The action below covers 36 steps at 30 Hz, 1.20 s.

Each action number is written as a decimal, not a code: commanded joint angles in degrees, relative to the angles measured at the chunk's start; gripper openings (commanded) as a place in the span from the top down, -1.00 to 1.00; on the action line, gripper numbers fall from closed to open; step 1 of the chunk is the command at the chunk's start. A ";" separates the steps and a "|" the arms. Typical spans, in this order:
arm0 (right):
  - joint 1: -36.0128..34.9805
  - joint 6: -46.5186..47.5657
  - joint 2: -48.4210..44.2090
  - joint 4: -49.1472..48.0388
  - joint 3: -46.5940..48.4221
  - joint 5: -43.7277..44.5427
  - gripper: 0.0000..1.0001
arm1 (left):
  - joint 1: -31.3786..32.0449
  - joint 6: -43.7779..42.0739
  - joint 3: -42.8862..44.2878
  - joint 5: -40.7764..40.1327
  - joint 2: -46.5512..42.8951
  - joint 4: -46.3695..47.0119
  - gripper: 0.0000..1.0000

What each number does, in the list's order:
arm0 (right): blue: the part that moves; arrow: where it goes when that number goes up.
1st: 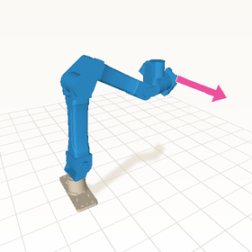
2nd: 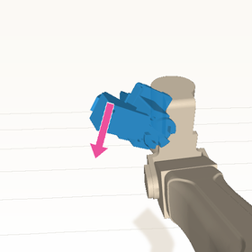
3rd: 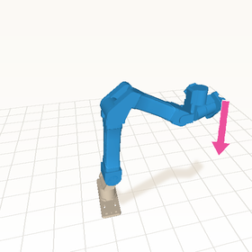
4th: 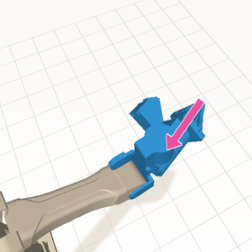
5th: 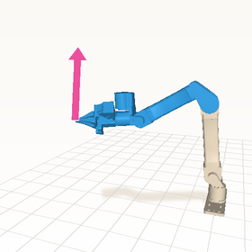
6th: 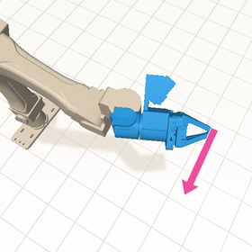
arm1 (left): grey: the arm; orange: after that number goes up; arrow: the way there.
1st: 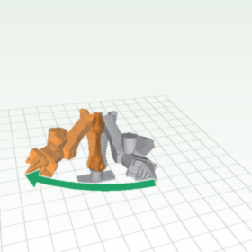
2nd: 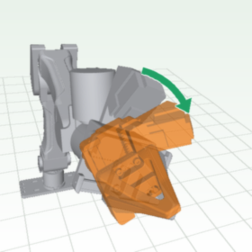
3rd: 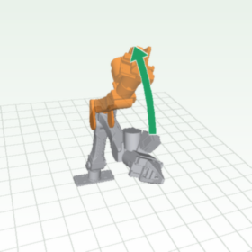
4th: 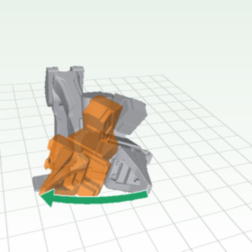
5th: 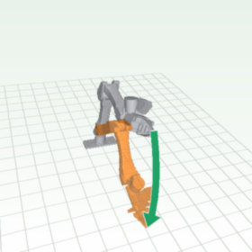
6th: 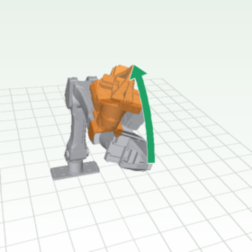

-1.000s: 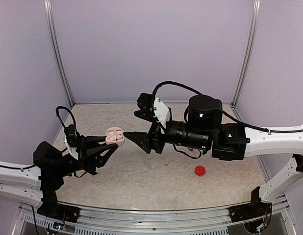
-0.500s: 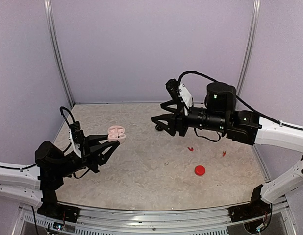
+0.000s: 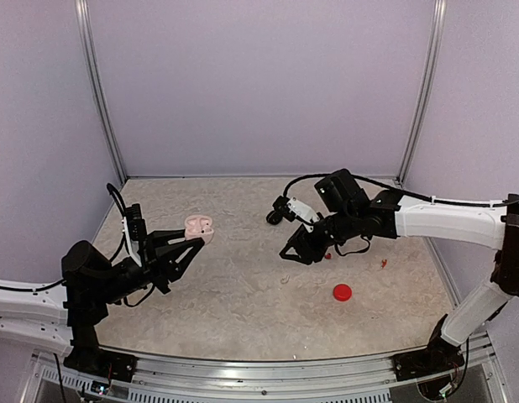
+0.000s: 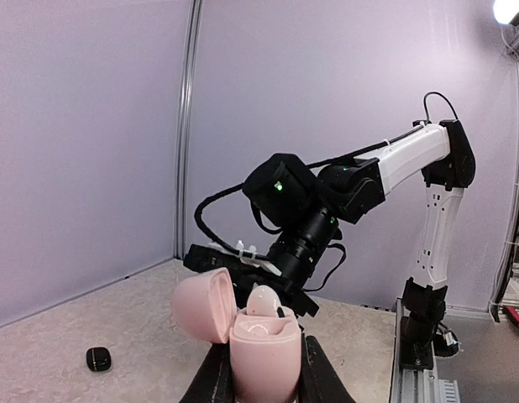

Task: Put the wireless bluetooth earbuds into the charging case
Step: Pick up the left earbud from the center of the board.

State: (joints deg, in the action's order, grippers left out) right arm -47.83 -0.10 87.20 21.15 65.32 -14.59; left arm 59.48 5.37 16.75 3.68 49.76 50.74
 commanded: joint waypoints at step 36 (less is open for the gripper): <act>-3.02 15.20 29.37 8.92 11.59 12.09 0.54 | -1.67 0.74 -0.14 1.59 -0.90 -0.56 0.93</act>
State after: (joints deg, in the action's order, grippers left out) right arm -50.83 15.42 114.06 29.30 75.40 -5.34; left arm 58.41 6.20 16.75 4.36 49.43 50.46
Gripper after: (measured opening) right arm 0.249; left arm 0.221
